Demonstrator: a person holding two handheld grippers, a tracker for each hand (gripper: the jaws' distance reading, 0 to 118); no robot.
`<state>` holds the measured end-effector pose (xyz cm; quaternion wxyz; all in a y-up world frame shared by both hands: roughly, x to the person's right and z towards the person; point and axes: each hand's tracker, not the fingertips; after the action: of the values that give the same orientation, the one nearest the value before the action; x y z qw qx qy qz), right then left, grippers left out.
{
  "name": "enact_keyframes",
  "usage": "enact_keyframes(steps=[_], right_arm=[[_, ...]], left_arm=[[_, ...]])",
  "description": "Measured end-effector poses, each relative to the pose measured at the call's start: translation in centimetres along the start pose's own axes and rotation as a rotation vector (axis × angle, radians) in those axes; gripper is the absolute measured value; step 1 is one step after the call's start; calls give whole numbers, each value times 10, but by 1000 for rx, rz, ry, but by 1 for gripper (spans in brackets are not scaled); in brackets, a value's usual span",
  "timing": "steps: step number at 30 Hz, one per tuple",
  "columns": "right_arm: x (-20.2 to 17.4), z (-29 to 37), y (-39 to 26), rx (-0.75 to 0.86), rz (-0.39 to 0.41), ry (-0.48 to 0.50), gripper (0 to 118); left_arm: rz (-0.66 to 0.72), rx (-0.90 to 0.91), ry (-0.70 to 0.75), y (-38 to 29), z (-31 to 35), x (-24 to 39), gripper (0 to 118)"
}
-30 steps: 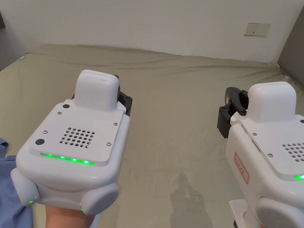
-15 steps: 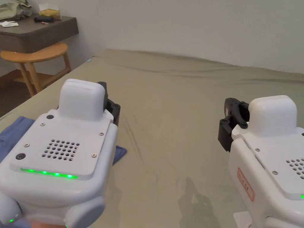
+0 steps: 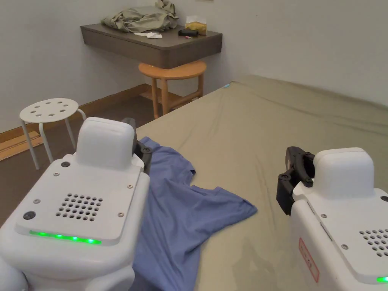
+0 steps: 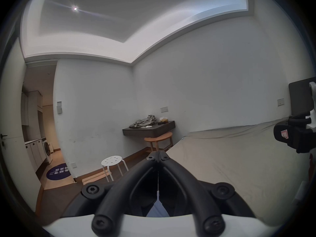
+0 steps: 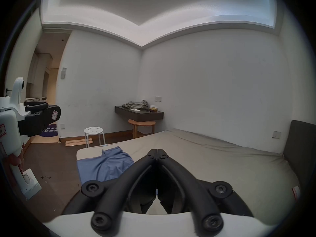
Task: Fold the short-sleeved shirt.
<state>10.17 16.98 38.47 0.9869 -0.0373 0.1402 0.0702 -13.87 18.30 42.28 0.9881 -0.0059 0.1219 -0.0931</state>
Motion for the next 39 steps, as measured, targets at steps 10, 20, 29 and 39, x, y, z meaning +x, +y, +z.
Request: enact_keyframes(steps=[10,20,29,39], right_arm=[[-16,-10,-8,-32,35,31,2],[3,-36,-35,-134,68,-22,2],[36,-65,-53,-219,49,-110,2],[58,-76,-75,-293,42,-161,2]], left_arm=[[26,-101,-7,-31,-18,-10,0],[99,-434,-124,-99,-132,0,0],[101,-812,-210,-214,-259,28,20],[85,-943,-91,-288,-322,39,116]])
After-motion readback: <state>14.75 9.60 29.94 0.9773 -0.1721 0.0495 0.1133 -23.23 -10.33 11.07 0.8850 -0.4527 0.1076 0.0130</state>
